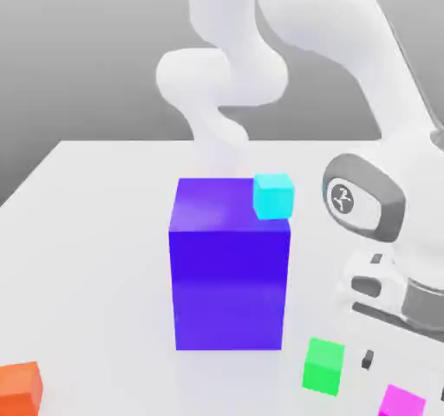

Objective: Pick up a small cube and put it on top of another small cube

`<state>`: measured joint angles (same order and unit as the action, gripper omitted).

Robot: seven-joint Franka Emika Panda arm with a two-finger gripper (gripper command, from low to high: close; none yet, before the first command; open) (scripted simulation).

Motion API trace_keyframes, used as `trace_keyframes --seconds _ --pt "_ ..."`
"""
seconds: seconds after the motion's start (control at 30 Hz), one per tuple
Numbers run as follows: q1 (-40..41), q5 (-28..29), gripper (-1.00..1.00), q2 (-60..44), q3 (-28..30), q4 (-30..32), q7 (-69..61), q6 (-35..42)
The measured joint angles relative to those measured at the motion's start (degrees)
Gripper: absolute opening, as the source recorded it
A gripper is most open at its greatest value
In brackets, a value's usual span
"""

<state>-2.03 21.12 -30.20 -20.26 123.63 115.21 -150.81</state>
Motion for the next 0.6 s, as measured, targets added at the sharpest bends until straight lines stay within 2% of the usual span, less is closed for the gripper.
trace_keyframes --seconds 0.03,0.07,0.33,0.43,0.6 --pt "-0.96 1.09 0.00 -2.17 1.16 -0.56 0.89 -1.55" --pt "-1.73 1.87 -1.00 -3.77 2.09 -0.97 1.51 -2.70" --pt "-1.18 0.92 -1.00 -2.37 1.34 -0.59 0.89 -1.83" --pt "1.15 -2.90 -1.00 3.58 -1.68 0.99 -1.47 2.25" --pt "5.36 -13.48 -1.00 13.53 -5.74 3.08 -2.79 6.10"
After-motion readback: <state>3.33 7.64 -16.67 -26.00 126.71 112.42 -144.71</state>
